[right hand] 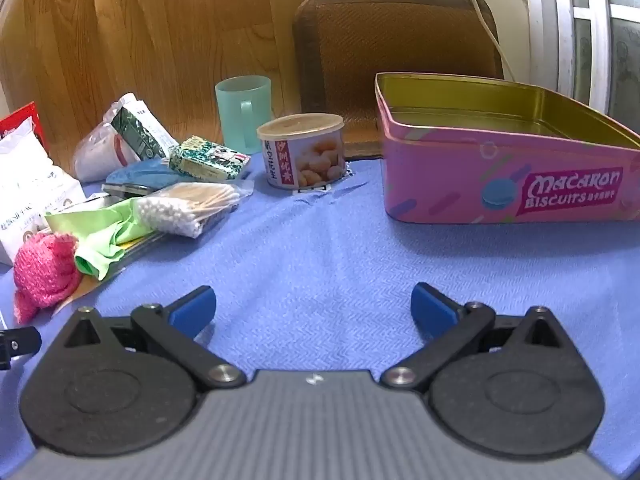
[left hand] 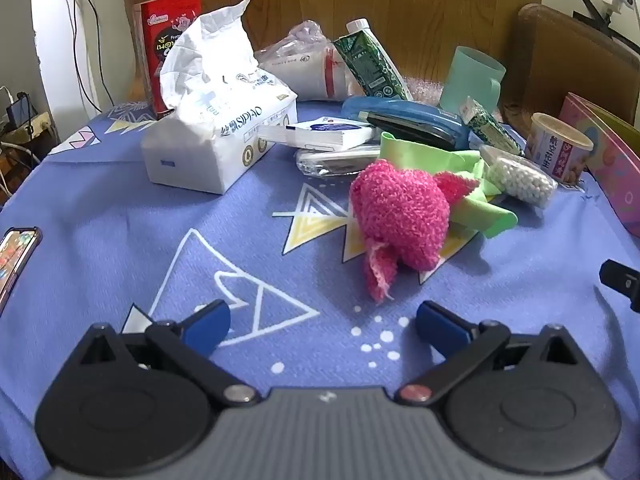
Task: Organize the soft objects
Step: 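Grasp the pink fuzzy sock with the left gripper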
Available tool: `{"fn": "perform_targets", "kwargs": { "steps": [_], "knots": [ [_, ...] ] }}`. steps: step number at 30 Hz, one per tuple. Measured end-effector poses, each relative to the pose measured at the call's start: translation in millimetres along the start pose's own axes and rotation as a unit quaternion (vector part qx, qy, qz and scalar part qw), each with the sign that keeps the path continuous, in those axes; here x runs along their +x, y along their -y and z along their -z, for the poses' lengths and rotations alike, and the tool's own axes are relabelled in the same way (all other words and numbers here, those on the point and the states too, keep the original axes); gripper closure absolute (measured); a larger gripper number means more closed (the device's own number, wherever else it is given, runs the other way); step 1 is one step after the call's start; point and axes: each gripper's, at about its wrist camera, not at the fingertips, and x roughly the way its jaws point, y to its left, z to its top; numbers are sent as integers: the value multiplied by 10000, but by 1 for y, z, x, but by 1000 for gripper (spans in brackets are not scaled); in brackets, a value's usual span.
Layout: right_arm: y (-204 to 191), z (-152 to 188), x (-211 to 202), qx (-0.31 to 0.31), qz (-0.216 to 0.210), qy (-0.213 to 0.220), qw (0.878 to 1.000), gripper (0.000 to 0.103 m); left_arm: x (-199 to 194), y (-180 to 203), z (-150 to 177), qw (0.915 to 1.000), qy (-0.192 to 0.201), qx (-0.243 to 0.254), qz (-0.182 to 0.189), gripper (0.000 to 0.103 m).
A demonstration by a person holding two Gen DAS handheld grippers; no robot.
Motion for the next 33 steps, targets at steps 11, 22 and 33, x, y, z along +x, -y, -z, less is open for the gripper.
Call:
{"fn": "perform_targets", "kwargs": {
  "steps": [11, 22, 33],
  "knots": [
    [0, -2, 1, 10, -18, 5, 10000, 0, -16, -13, 12, 9972, 457, 392, 443, 0],
    [-29, -10, -26, -766, -1391, 459, 9862, 38, -56, -83, -18, 9883, 1327, -66, 745, 1],
    [-150, -13, 30, -2268, -2601, -419, 9376, 41, -1, -85, -42, 9678, 693, -657, 2331, 23]
  ]
}}
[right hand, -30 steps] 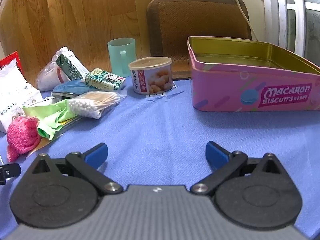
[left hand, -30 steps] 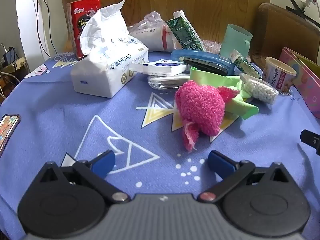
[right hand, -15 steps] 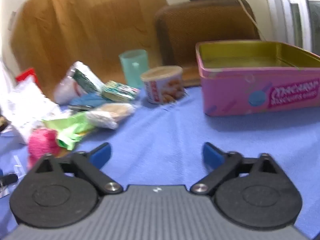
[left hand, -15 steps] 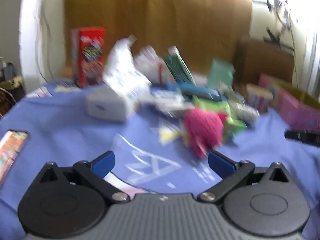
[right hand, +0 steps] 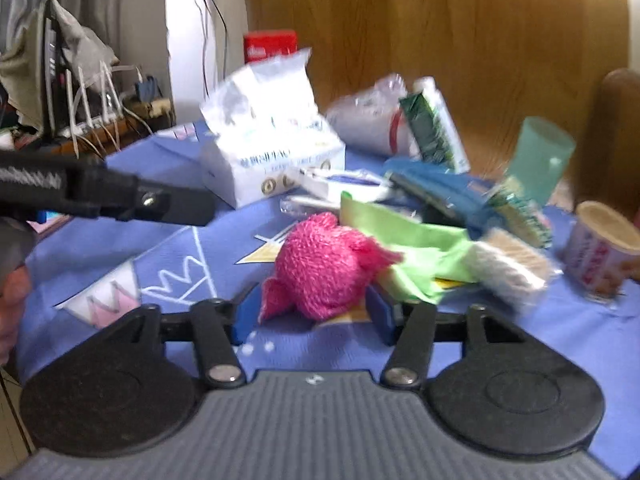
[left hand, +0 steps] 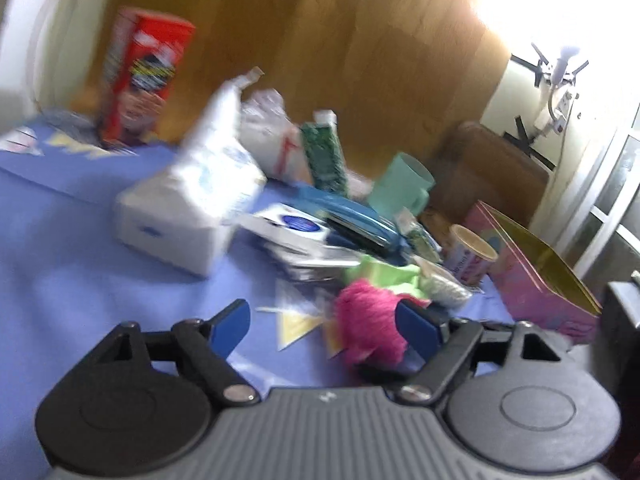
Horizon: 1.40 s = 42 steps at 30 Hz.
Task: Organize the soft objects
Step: 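Grasp the pink fuzzy sock with the left gripper, then carry the pink sock into the pink tin and open the left gripper, then grasp the bag of cotton swabs with the left gripper and carry it to the tin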
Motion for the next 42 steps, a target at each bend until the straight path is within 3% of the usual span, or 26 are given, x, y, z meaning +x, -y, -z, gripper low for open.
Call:
{"fn": "perform_targets", "kwargs": {
  "steps": [3, 5, 6, 9, 11, 14, 18, 20, 22, 24, 26, 30, 33, 37, 40, 42],
  "knots": [
    [-2, 1, 18, 29, 54, -65, 10000, 43, 39, 5, 2, 9978, -567, -175, 285, 50],
    [-4, 2, 15, 142, 77, -28, 9999, 56, 45, 11, 9, 9931, -790, -387, 779, 68],
    [-4, 5, 4, 207, 73, 10, 9998, 60, 40, 20, 14, 9932, -806, -300, 789, 68],
    [10, 22, -32, 680, -151, 114, 9975, 61, 21, 54, 26, 9916, -764, -59, 1046, 68],
    [18, 32, -61, 751, -60, 368, 9965, 61, 19, 80, 24, 9889, -739, 139, 1284, 68],
    [39, 45, -105, 769, 556, 868, 9917, 61, 42, 137, 7, 9801, -787, 471, 1758, 68],
    [94, 57, -154, 1015, 1541, 1281, 9744, 61, 93, 225, -10, 9664, -904, 887, 2236, 67],
    [130, 59, -172, 1303, 1830, 1411, 9642, 61, 114, 260, -14, 9643, -842, 1018, 2296, 59],
    [166, 58, -181, 1506, 2192, 1417, 9535, 56, 124, 274, -17, 9710, -713, 1042, 2028, 59],
    [196, 61, -184, 1619, 2692, 1428, 9386, 44, 121, 259, -19, 9755, -633, 886, 1909, 58],
    [217, 68, -188, 1695, 3040, 1345, 9278, 43, 107, 229, -18, 9826, -484, 773, 1618, 54],
    [214, 77, -202, 2012, 2723, 1679, 9258, 43, 62, 141, -9, 9969, -239, 559, 508, 54],
    [193, 63, -187, 1718, 1940, 1722, 9504, 45, 35, 87, 0, 9992, -236, 323, -82, 56],
    [127, 35, -130, 754, 870, 1213, 9859, 47, 5, 48, 10, 9986, -81, 212, -468, 56],
    [98, 16, -80, 214, 761, 801, 9936, 46, -3, 31, 16, 9991, -35, 58, -410, 56],
    [101, 5, -47, 87, 896, 528, 9945, 46, -2, 24, 19, 9994, -103, -22, -327, 56]
  ]
}}
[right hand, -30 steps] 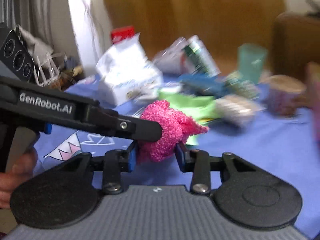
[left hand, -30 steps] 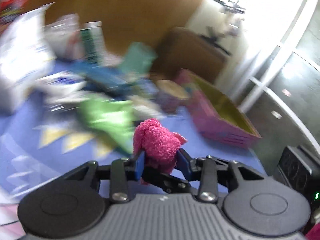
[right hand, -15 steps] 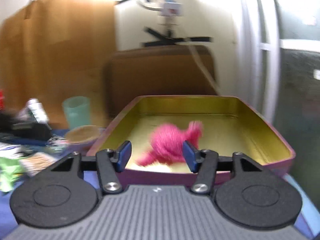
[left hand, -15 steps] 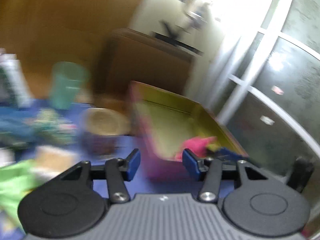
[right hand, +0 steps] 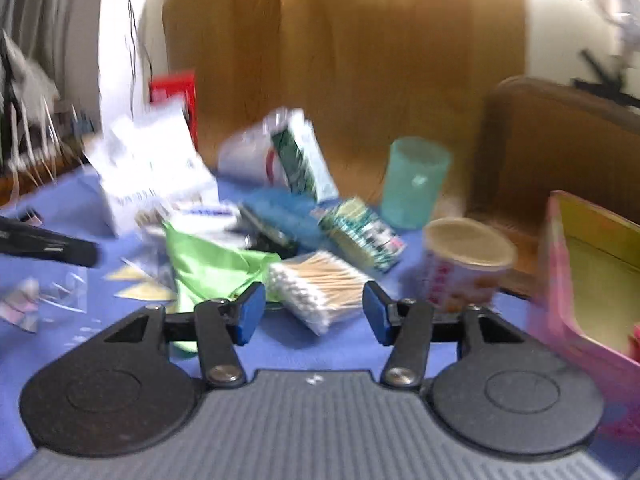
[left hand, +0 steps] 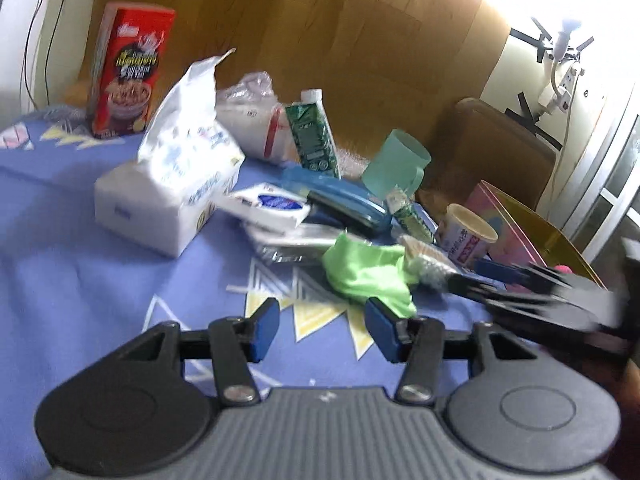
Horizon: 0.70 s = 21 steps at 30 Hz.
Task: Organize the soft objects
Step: 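Grasp the bag of cotton swabs with the left gripper and carry it to the tin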
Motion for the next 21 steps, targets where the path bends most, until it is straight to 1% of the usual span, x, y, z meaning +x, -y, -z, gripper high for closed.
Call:
{"fn": "perform_targets", "kwargs": {
  "steps": [2, 3, 4, 5, 6, 8, 10, 12, 13, 14, 15, 16, 17, 18, 20, 21],
  "knots": [
    [-6, 0, 30, -358, 118, -354, 9987, 48, 4, 6, 0, 9999, -73, -36, 71, 56],
    [-4, 4, 40, -439, 152, -511, 9976, 60, 6, 7, -1, 9999, -95, -42, 118, 56],
    [-4, 7, 43, -468, 178, -525, 9974, 62, 6, 10, -2, 9998, -111, -35, 163, 56],
    [-6, 10, 38, -469, 207, -532, 9973, 70, 6, 14, -2, 9996, -107, -22, 254, 56],
    [-4, 11, 29, -451, 215, -555, 9972, 73, 6, 19, -3, 9992, -105, 15, 384, 56],
    [-2, 17, 2, -338, 165, -516, 9980, 73, 8, 30, -2, 9980, -138, 106, 601, 55],
    [-1, 33, -37, -275, 129, -488, 9983, 73, 15, 48, -3, 9952, -250, 230, 921, 55],
    [-5, 49, -71, -368, 116, -465, 9982, 70, 27, 72, -2, 9900, -461, 370, 1281, 52],
    [-5, 56, -84, -384, 94, -478, 9981, 69, 34, 83, -1, 9875, -574, 420, 1410, 48],
    [-4, 62, -96, -310, 127, -448, 9984, 59, 42, 94, 1, 9848, -717, 458, 1515, 45],
    [-1, 69, -107, -177, 181, -417, 9988, 43, 50, 106, 4, 9817, -872, 510, 1616, 45],
    [3, 76, -114, -25, 197, -418, 9989, 39, 57, 116, 7, 9790, -988, 580, 1687, 45],
    [6, 79, -117, 38, 160, -432, 9989, 38, 65, 128, 10, 9769, -1091, 690, 1702, 45],
    [7, 82, -116, 43, 140, -473, 9988, 38, 70, 136, 13, 9768, -1153, 766, 1633, 44],
    [6, 83, -106, 58, 171, -524, 9985, 38, 81, 149, 19, 9758, -1356, 817, 1508, 51],
    [4, 83, -101, 74, 102, -501, 9987, 39, 87, 153, 23, 9729, -1509, 796, 1563, 57]
  ]
}}
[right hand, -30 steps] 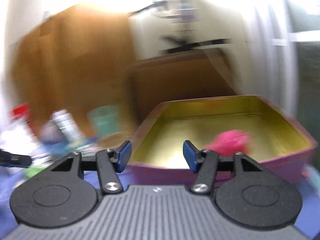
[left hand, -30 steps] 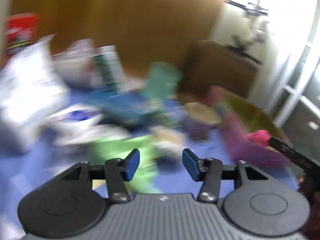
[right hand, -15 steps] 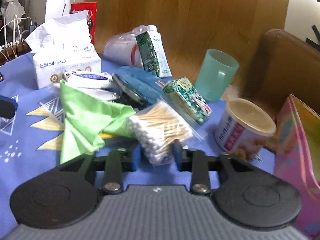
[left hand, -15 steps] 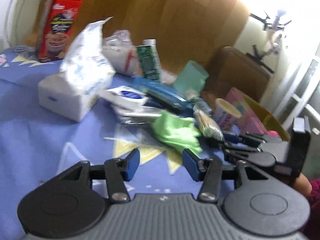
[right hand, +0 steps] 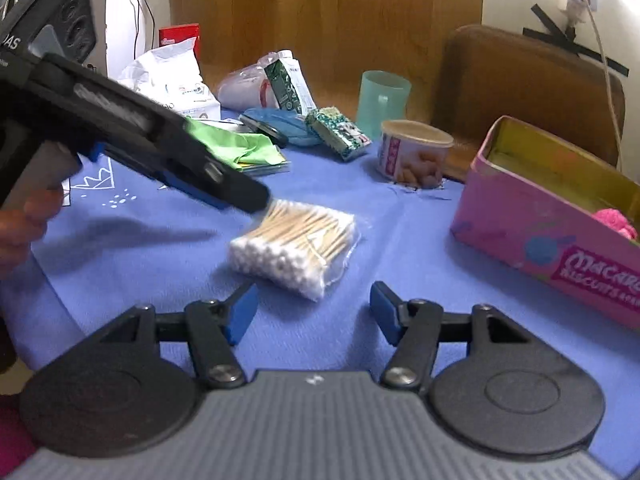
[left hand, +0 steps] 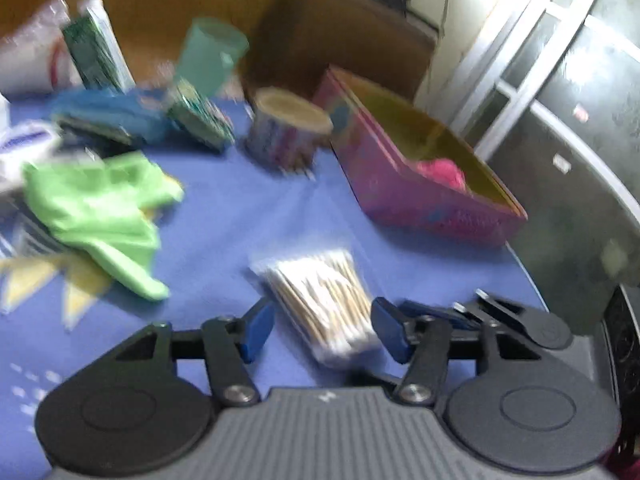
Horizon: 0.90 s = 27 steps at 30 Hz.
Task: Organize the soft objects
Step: 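Grasp the bag of cotton swabs with the left gripper and carry it to the tin, then release the swabs in the tin, then grasp the green cloth with the left gripper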
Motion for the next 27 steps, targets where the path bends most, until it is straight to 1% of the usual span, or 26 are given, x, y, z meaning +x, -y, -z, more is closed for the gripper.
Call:
{"fn": "perform_targets", "kwargs": {
  "steps": [1, 2, 3, 4, 5, 7, 9, 10, 11, 12, 13, 14, 15, 16, 17, 18, 20, 21, 23, 25, 27],
  "knots": [
    [-2, -1, 6, 5, -165, 37, 9999, 40, 7, 2, 2, 9998, -153, -54, 77, 60],
    [-3, -3, 13, 29, -307, 13, 9995, 52, 11, 5, 3, 9999, -127, -53, -45, 60],
    [-5, -4, 18, 67, -280, 37, 9996, 56, 12, 14, 1, 9998, -56, 86, -196, 61],
    [-7, -6, 17, 26, -162, 138, 9998, 57, 12, 22, -5, 9994, -27, 225, -257, 61],
    [-7, -7, 15, -8, -56, 262, 9996, 59, 10, 30, -13, 9992, 43, 332, -215, 61],
    [0, -9, -1, -25, 292, 711, 9970, 59, 9, 52, -36, 9984, 201, 531, 12, 61],
    [14, -18, -16, -54, 707, 1061, 9918, 59, 15, 83, -61, 9944, 469, 943, 130, 60],
    [25, -25, -23, -36, 921, 1203, 9885, 58, 22, 98, -68, 9917, 602, 1126, 136, 57],
    [38, -33, -27, 38, 1110, 1296, 9853, 58, 32, 111, -79, 9888, 706, 1308, 128, 49],
    [54, -42, -28, 197, 1265, 1345, 9826, 55, 43, 121, -88, 9864, 752, 1455, 101, 47],
    [69, -49, -26, 354, 1402, 1343, 9803, 52, 53, 126, -96, 9859, 791, 1474, 7, 49],
    [83, -54, -20, 442, 1596, 1254, 9782, 36, 57, 123, -98, 9877, 784, 1352, -41, 52],
    [97, -56, -10, 468, 1855, 1063, 9757, 32, 59, 114, -98, 9919, 708, 1059, -8, 52],
    [107, -54, -2, 549, 2185, 879, 9703, 32, 57, 102, -94, 9936, 674, 896, 117, 52],
    [114, -50, -1, 685, 2354, 751, 9666, 34, 50, 90, -87, 9942, 703, 783, 212, 52],
    [117, -44, -7, 854, 2258, 877, 9664, 36, 39, 75, -76, 9941, 791, 734, 148, 52],
    [113, -34, -19, 1118, 1894, 1146, 9688, 39, 19, 45, -57, 9934, 935, 642, -167, 52],
    [105, -32, -21, 1080, 1802, 1226, 9700, 44, 6, 25, -46, 9934, 964, 513, -338, 52],
    [86, -32, -23, 769, 1458, 1380, 9766, 46, -19, -4, -32, 9931, 1002, 299, -533, 52],
    [66, -39, -14, 625, 854, 1306, 9858, 48, -48, -28, -15, 9899, 1203, 139, -736, 52],
    [47, -46, 8, 634, 145, 1039, 9925, 48, -71, -49, -4, 9857, 1357, -71, -996, 52]
  ]
}}
